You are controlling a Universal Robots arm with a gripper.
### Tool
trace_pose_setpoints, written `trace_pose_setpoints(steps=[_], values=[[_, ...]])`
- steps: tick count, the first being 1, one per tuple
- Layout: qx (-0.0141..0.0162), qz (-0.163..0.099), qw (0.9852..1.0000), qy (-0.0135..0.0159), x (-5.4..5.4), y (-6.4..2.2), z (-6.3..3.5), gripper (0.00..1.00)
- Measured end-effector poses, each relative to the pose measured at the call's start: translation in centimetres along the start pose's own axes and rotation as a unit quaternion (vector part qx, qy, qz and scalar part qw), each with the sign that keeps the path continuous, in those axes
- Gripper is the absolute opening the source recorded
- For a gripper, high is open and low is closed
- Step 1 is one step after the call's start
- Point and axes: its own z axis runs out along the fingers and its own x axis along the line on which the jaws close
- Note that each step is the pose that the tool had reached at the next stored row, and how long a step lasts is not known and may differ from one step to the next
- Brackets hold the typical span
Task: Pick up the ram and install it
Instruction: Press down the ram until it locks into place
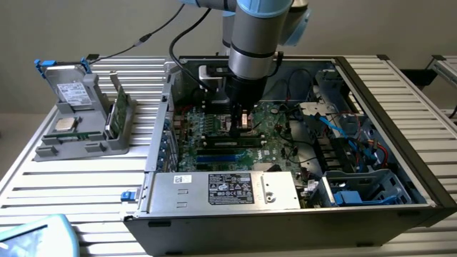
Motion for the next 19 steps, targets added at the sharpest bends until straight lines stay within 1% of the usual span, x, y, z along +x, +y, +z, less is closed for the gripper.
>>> trace_pose_setpoints(steps=[4, 7, 10, 15, 19], values=[[0.0000, 0.001, 1.0000, 0.0000, 0.00, 0.00, 0.00, 0.10], [0.0001, 0.020, 0.9998, -0.0018, 0.00, 0.01, 0.00, 0.10], [0.0002, 0.041, 0.9991, -0.0038, 0.00, 0.00, -0.01, 0.10], [0.0004, 0.078, 0.9970, -0.0073, 0.00, 0.00, -0.02, 0.10], [0.0006, 0.107, 0.9942, -0.0099, 0.00, 0.01, -0.06, 0.10]])
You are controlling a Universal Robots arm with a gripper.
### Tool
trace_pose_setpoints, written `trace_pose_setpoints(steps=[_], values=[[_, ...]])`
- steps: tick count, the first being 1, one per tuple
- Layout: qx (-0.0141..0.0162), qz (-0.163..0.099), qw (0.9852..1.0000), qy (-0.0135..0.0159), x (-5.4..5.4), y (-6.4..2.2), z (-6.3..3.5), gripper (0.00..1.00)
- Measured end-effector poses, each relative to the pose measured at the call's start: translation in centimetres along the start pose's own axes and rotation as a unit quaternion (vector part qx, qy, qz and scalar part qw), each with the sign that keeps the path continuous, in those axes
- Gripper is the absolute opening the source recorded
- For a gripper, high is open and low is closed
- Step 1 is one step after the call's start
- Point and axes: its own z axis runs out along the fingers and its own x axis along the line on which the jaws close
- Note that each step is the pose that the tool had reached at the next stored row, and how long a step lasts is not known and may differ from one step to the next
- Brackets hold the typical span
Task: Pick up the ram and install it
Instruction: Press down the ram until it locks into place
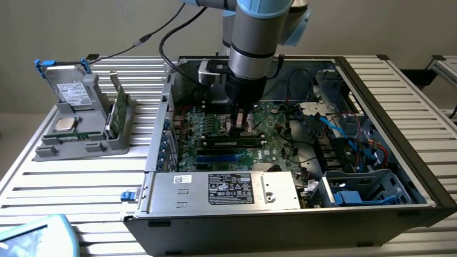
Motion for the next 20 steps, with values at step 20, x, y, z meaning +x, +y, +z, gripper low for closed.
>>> trace_pose_setpoints(steps=[20], values=[[0.0050, 0.098, 0.9951, 0.0088, 0.0, 0.09, -1.05, 0.10]])
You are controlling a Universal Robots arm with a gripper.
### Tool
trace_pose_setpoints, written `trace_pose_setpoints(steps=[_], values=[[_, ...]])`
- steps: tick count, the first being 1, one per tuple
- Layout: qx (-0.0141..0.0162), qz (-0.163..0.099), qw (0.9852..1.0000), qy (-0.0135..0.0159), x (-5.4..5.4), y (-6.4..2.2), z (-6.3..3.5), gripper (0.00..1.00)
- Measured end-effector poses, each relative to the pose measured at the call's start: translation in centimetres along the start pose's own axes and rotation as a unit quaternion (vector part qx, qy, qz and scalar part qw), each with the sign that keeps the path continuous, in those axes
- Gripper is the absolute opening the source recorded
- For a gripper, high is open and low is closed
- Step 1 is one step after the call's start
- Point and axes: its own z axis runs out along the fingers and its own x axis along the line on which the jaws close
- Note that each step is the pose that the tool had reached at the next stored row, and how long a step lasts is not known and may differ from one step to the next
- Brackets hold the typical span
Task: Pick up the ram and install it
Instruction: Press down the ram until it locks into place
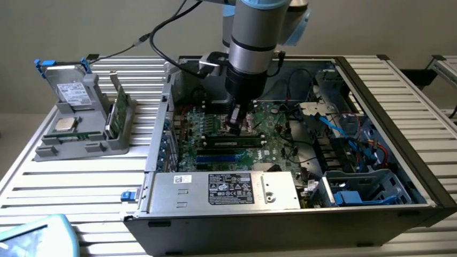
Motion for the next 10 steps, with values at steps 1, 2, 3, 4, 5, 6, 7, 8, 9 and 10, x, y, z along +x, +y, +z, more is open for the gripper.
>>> trace_pose_setpoints(steps=[1, 2, 3, 4, 5, 6, 7, 8, 9, 10], values=[[0.0011, 0.004, 1.0000, 0.0027, 0.00, 0.00, -0.02, 0.10], [0.0022, 0.007, 1.0000, 0.0056, 0.00, 0.00, -0.04, 0.10], [0.0034, 0.011, 0.9999, 0.0086, 0.00, 0.01, -0.05, 0.10], [0.0046, 0.015, 0.9998, 0.0112, 0.00, 0.00, -0.05, 0.10], [0.0055, 0.019, 0.9997, 0.0131, 0.00, 0.00, -0.05, 0.10], [0.0061, 0.024, 0.9996, 0.0142, 0.00, 0.00, -0.05, 0.10], [0.0064, 0.029, 0.9995, 0.0145, 0.01, 0.00, -0.06, 0.10], [0.0066, 0.034, 0.9993, 0.0141, 0.01, 0.00, -0.06, 0.10], [0.0069, 0.041, 0.9991, 0.0134, 0.00, 0.01, -0.06, 0.10], [0.0071, 0.046, 0.9988, 0.0127, 0.00, 0.01, -0.06, 0.10]])
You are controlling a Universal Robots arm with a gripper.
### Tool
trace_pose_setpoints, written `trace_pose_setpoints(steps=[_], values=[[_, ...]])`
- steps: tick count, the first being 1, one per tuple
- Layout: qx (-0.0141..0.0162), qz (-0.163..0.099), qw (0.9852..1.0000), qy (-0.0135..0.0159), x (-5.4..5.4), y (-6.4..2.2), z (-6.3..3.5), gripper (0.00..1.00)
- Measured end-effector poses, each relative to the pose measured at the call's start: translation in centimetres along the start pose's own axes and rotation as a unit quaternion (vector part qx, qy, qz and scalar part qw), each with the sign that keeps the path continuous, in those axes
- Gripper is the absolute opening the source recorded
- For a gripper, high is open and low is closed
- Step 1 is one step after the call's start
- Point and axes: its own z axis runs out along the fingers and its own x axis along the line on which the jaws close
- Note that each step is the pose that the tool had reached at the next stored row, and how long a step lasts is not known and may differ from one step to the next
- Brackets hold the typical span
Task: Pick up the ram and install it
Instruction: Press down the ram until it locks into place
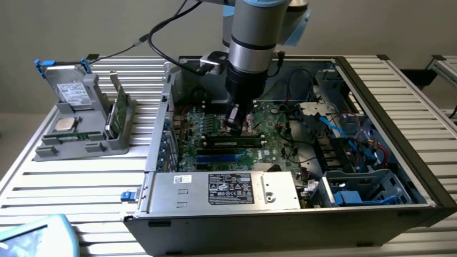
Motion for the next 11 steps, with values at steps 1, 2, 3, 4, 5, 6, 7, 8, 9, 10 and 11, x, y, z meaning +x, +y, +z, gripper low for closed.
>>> trace_pose_setpoints(steps=[1, 2, 3, 4, 5, 6, 7, 8, 9, 10, 11], values=[[0.0001, 0.007, 1.0000, -0.0006, 0.00, 0.00, 0.00, 0.10], [0.0001, 0.013, 0.9999, -0.0012, 0.00, 0.00, 0.00, 0.10], [0.0002, 0.019, 0.9998, -0.0018, 0.00, 0.00, 0.00, 0.10], [0.0001, 0.026, 0.9997, -0.0025, 0.00, 0.00, 0.00, 0.10], [0.0001, 0.032, 0.9995, -0.0030, 0.00, 0.00, 0.00, 0.10], [0.0001, 0.039, 0.9992, -0.0036, 0.00, 0.00, 0.00, 0.10], [0.0001, 0.046, 0.9990, -0.0042, 0.00, 0.00, 0.00, 0.10], [0.0001, 0.052, 0.9986, -0.0047, 0.00, 0.00, 0.00, 0.10], [0.0000, 0.058, 0.9983, -0.0053, 0.00, 0.00, 0.00, 0.10], [0.0000, 0.065, 0.9979, -0.0059, 0.00, 0.00, 0.00, 0.10], [0.0000, 0.072, 0.9974, -0.0065, 0.00, 0.00, 0.00, 0.10]])
